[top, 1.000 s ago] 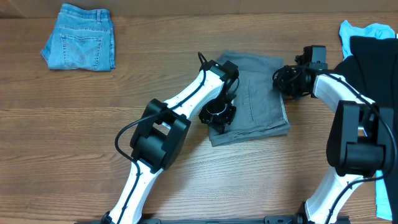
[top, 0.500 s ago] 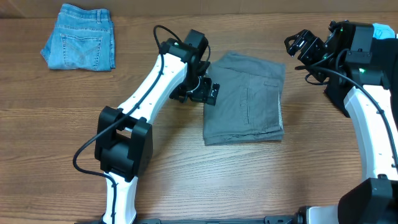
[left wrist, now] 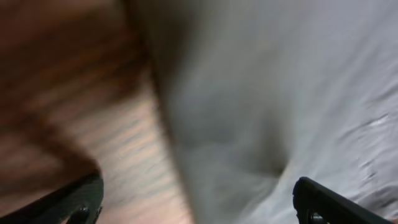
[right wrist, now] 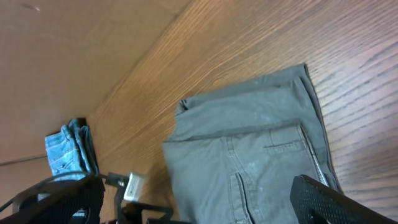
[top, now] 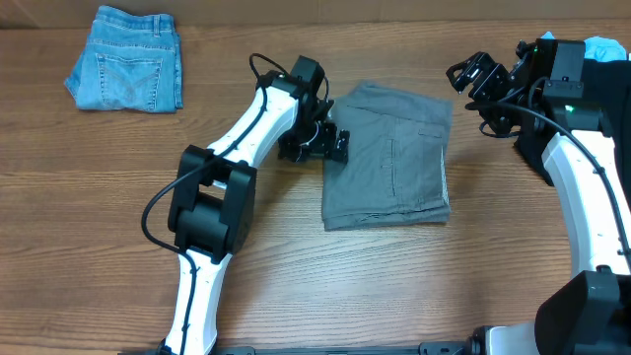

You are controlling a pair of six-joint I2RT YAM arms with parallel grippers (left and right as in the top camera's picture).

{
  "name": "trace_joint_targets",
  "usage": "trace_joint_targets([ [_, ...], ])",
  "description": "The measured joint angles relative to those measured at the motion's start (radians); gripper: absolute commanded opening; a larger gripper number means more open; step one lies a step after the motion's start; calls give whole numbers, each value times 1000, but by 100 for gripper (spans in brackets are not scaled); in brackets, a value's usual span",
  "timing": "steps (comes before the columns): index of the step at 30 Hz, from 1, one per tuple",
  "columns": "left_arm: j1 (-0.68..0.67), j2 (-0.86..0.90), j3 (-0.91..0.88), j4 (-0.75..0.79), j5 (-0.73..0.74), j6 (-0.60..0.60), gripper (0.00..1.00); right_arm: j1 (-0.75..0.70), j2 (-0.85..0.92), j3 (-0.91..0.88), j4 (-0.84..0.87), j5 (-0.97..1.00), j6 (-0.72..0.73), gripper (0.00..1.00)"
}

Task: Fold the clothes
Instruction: 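Grasp the left edge of the folded grey shorts with the left gripper, then drag the folded shorts up-left toward the jeans with the left gripper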

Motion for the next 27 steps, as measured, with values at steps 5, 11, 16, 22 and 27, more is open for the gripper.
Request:
trace_joint_targets([
  [5,0,20,9,42,86,-3,95,0,0,0,-1,-1,0,100],
  [11,-3,43,23,68,148,-24,76,0,0,0,-1,-1,0,100],
  [16,-11,63,27,84,155,-35,33,0,0,0,-1,-1,0,100],
  [22,-17,85,26,103,151,-50,6,0,0,0,0,-1,0,100],
  [27,-10,85,30,93,130,-52,4,0,0,0,-1,-1,0,100],
])
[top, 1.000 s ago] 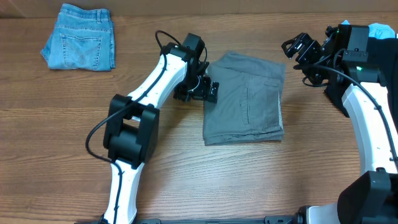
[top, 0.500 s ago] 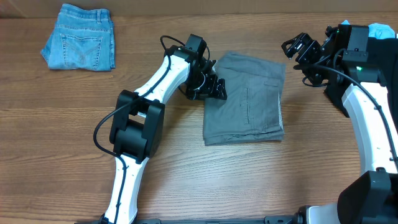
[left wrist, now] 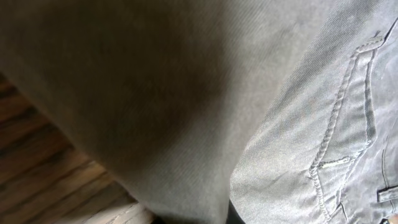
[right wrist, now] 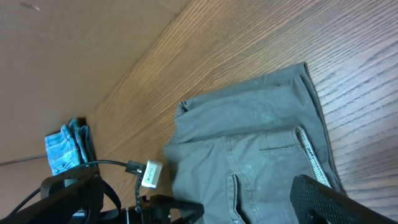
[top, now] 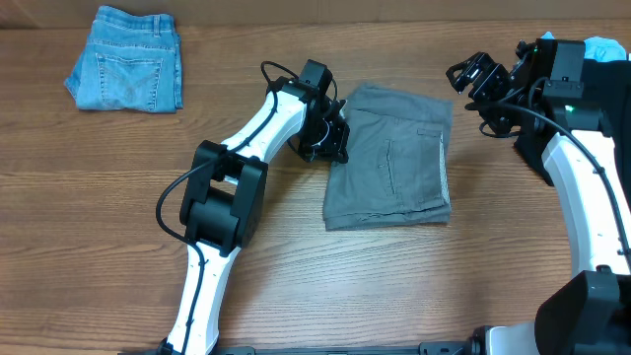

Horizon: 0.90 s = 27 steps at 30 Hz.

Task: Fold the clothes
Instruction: 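Drag the folded shorts up-left toward the jeans with the left gripper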

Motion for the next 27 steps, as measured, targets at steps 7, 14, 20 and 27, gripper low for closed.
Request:
trace_joint_targets([
  [7,112,13,76,-137,-121,43,4,0,0,0,0,1,0,100],
  [14,305,47,221,-162,-364,136,4,0,0,0,0,0,0,100],
  [20,389,53,308,-84,-530,248,4,0,0,0,0,0,0,100],
  [27,397,54,339,2,-753,362,4,0,0,0,1,0,-1,100],
])
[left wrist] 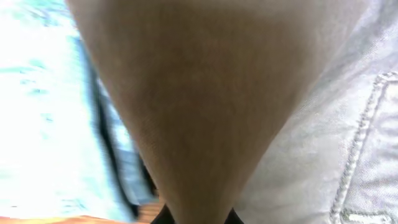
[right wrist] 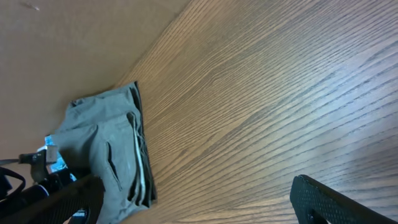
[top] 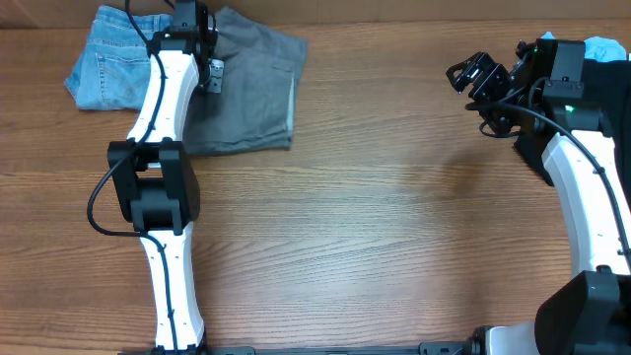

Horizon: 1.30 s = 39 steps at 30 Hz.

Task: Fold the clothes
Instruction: 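Drag the folded shorts up-left toward the jeans with the left gripper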

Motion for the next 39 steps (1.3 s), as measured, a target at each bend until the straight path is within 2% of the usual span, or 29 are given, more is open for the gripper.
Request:
trace_joint_targets([
  [9,24,0,54,-1,-130,32,4,0,0,0,-1,0,0,100],
  [22,50,2,254,-69,-185,23,4,0,0,0,0,0,1,100],
  [39,175,2,257,-24,-217,-112,4,0,0,0,-1,0,1,100],
])
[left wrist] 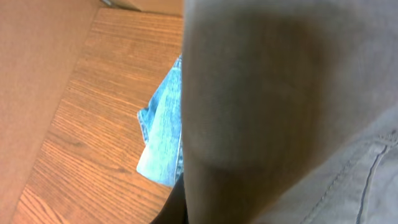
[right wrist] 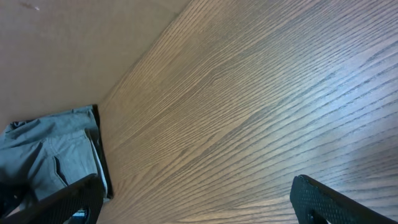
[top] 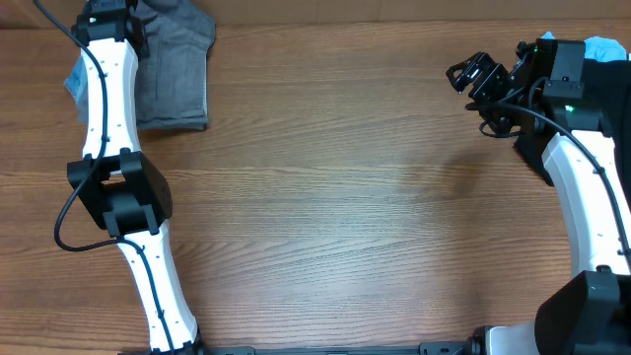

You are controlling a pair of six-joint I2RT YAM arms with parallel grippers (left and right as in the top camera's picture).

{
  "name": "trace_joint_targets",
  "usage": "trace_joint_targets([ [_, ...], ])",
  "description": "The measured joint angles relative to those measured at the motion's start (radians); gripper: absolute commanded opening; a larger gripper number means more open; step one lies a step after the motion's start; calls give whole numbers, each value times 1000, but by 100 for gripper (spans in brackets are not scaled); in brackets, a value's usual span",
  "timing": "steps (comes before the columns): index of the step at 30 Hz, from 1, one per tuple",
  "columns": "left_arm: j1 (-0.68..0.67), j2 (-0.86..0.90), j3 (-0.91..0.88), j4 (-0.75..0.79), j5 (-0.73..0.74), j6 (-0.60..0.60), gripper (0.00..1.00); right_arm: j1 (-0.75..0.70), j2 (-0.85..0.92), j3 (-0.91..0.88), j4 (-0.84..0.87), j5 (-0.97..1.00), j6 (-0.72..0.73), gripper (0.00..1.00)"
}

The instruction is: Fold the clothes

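The folded grey shorts [top: 174, 77] lie at the table's far left corner, on top of the folded blue jeans [top: 71, 83], of which only a sliver shows. My left gripper [top: 126, 28] is shut on the shorts' back left edge. In the left wrist view the grey shorts [left wrist: 280, 93] fill the frame and hide the fingers, with the jeans [left wrist: 163, 137] peeking out beneath. My right gripper [top: 471, 71] hangs open above the table's far right, nothing between its fingers [right wrist: 336, 199]. It sees the grey shorts [right wrist: 43, 162] far off.
A teal cloth [top: 603, 44] lies behind the right arm at the far right. A brown cardboard wall [right wrist: 62, 37] runs along the back of the wooden table [top: 375, 197].
My left gripper has moved further left with the grey shorts. They overlapped the jeans' right part before and now cover almost all of them. The right arm has stayed still.
My left gripper was open at the left edge of the grey shorts in the middle of the table. Then it was shut on that edge. Later the shorts were at the far left, partly over the jeans, and now they lie on top of them.
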Motion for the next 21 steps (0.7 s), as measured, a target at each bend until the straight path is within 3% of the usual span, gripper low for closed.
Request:
trace_joint_targets([
  [21,69,0,0,63,-15,-68,10,0,0,0,1,0,0,100],
])
